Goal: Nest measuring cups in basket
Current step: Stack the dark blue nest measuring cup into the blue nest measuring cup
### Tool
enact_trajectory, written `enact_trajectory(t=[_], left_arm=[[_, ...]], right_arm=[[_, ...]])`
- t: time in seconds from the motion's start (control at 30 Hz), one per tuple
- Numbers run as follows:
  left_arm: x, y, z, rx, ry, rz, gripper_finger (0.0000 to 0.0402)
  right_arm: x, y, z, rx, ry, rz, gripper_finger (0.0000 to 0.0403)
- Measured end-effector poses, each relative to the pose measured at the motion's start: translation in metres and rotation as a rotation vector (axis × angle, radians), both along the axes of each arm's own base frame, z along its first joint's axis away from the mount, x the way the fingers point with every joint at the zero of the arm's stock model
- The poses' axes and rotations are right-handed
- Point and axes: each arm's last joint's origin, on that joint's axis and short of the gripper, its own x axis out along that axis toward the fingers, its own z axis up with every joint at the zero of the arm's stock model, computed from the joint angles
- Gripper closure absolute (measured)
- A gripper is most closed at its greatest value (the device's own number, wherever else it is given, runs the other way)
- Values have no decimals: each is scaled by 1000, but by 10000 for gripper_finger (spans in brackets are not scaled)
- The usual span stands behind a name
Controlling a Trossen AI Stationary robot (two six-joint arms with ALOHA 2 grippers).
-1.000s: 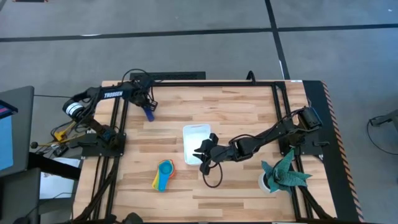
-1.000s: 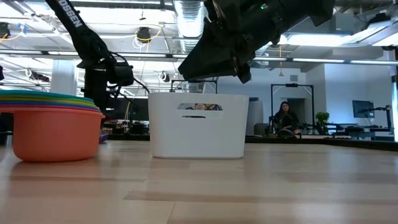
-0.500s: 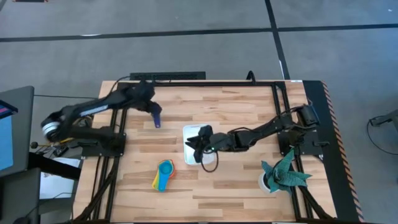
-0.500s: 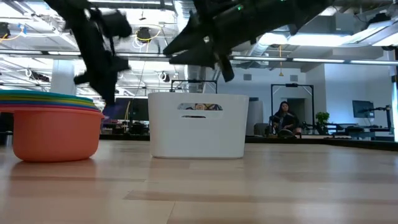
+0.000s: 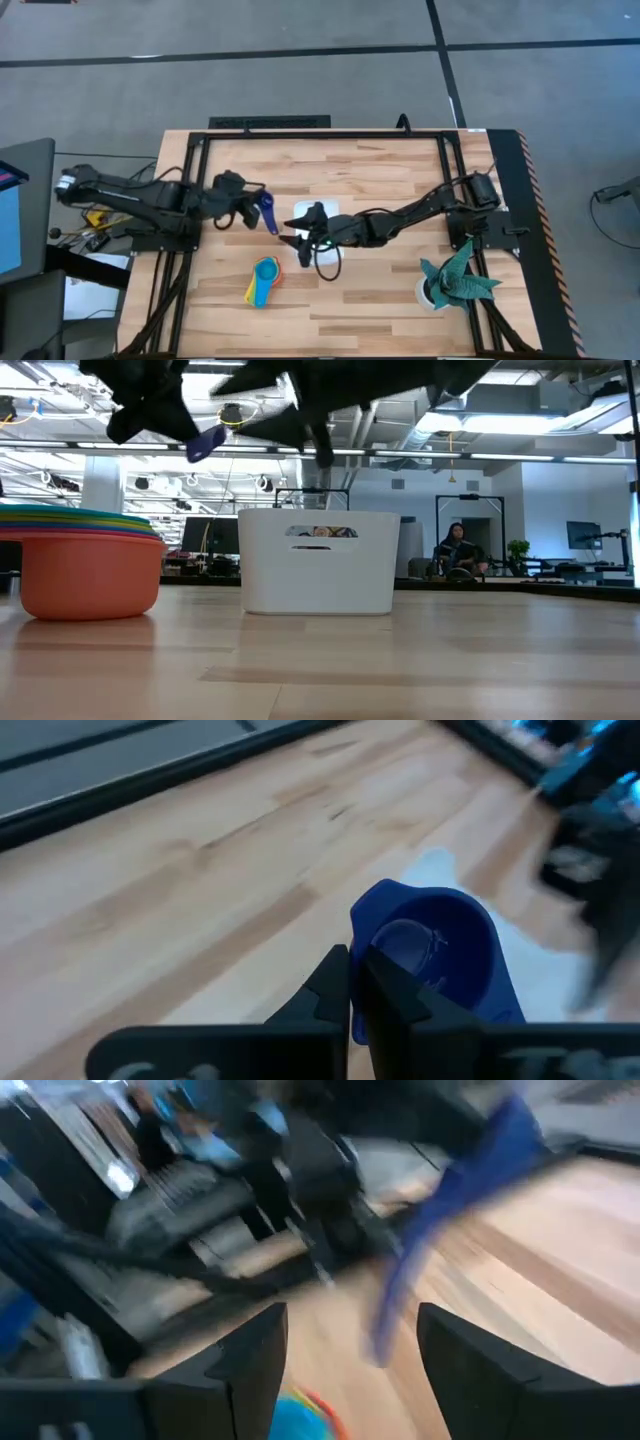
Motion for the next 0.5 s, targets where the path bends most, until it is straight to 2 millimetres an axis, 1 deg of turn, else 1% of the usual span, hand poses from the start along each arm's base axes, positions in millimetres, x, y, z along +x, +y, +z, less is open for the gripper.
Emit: enact_trajectory(t=[0.07,0.13,0.2,0.3,0.4,0.5], left_arm=[[3,-7,1,-3,-24,-19,401],[6,-13,2,-8,-58,-36,401],[8,-17,1,-10,-57,-58,401],[9,-22,0,-24,-60,-77,401],[9,-27,-2,-23,-51,-91,401],[10,-30,-3,-38,-59,-99,401]], right_arm=[[2,1,-2,-16,29,-4,159],[10,1,-1,-11,5,-7,169],[12,-3,-3,-13,34,-15,181],[13,-2,-3,10,26,-19,200],[13,-3,-5,16,40,-21,224],[13,-2,-4,35,26,-21,256]])
